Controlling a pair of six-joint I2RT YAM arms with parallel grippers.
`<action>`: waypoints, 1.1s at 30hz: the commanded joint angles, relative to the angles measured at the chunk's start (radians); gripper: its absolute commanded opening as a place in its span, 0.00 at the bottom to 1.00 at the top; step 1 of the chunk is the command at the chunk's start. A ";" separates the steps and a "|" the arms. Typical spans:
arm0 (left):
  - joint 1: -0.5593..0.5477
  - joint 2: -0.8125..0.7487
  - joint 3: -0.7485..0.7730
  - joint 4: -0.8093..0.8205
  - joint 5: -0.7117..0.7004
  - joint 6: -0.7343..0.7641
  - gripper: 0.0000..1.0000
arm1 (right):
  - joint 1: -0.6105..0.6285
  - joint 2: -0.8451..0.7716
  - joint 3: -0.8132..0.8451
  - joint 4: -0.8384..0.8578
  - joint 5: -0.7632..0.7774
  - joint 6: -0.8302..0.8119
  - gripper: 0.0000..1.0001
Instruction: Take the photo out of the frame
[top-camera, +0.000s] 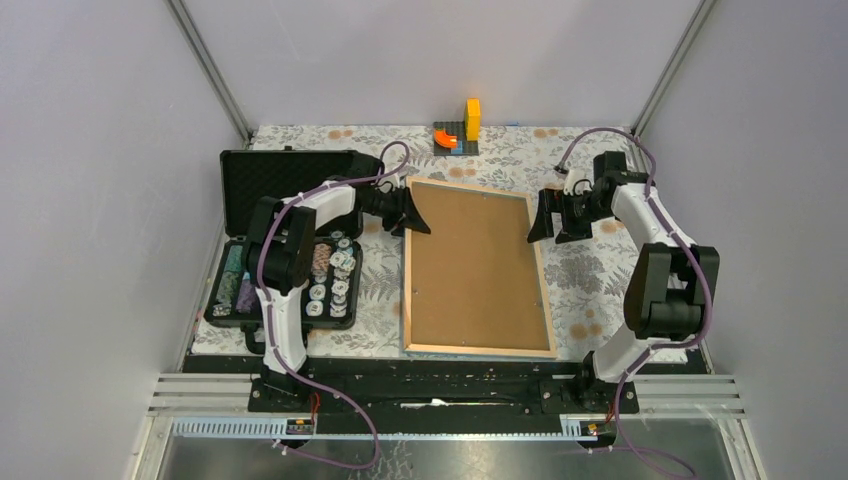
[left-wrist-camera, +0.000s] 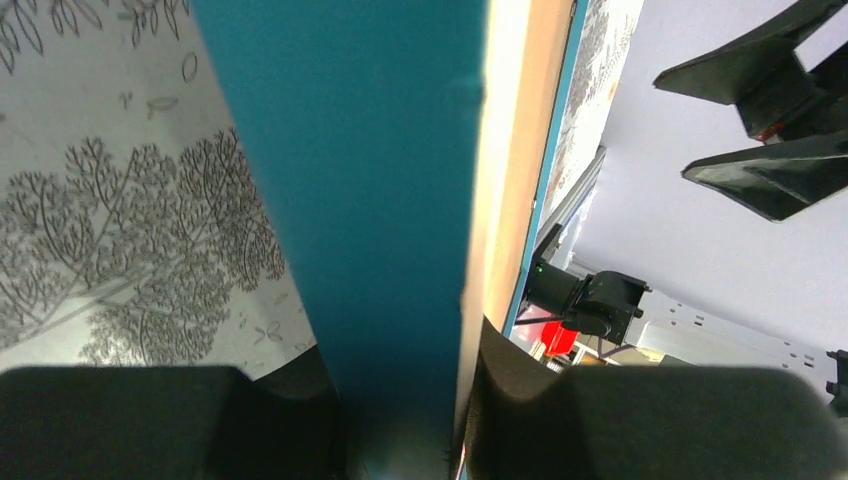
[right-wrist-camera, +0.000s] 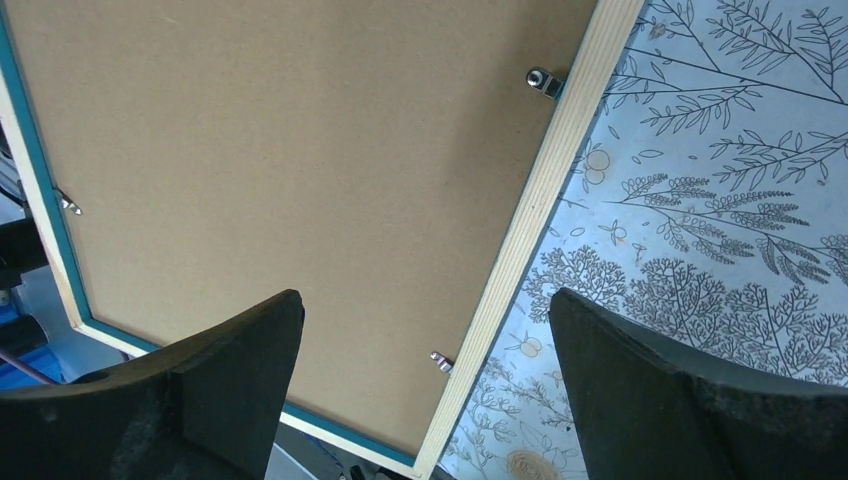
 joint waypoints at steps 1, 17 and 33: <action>0.017 0.057 0.079 0.148 -0.393 0.125 0.22 | 0.003 0.043 0.038 0.033 0.007 0.002 1.00; -0.014 -0.119 0.185 0.009 -0.627 0.279 0.89 | -0.002 0.052 0.064 0.047 0.038 0.023 1.00; -0.187 -0.544 -0.030 0.039 -0.846 0.643 0.99 | -0.011 -0.030 0.169 0.185 0.217 0.054 1.00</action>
